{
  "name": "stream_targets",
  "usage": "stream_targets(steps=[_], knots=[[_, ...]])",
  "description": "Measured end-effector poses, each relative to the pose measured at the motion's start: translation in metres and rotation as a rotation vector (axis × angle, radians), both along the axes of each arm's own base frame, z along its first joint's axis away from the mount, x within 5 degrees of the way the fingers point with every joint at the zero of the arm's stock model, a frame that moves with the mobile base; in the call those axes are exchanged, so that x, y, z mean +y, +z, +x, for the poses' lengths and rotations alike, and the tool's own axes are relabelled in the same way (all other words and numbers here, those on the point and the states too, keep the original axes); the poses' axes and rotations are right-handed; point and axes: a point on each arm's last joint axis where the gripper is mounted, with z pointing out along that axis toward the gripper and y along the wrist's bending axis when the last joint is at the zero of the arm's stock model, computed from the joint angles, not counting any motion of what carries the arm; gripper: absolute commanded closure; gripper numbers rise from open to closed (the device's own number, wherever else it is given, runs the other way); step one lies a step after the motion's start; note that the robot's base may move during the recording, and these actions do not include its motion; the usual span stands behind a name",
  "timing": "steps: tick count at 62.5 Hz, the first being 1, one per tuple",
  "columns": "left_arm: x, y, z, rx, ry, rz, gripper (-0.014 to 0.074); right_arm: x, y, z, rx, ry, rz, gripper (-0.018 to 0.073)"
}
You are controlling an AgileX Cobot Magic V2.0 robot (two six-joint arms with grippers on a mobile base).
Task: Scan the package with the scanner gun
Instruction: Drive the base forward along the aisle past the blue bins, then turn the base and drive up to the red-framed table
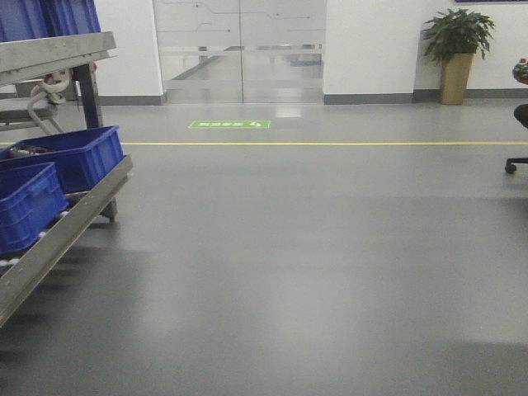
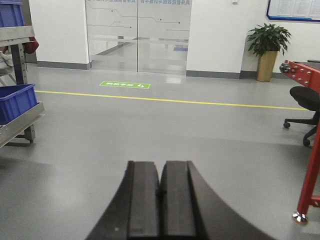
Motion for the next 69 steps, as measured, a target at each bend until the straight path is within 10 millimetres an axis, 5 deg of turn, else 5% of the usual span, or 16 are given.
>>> stream_targets(steps=[69], knots=[[0.0000,0.0000,0.0000,0.000,0.000,0.001,0.0707,0.0000,0.0000,0.0000,0.000,0.000,0.000,0.0721]])
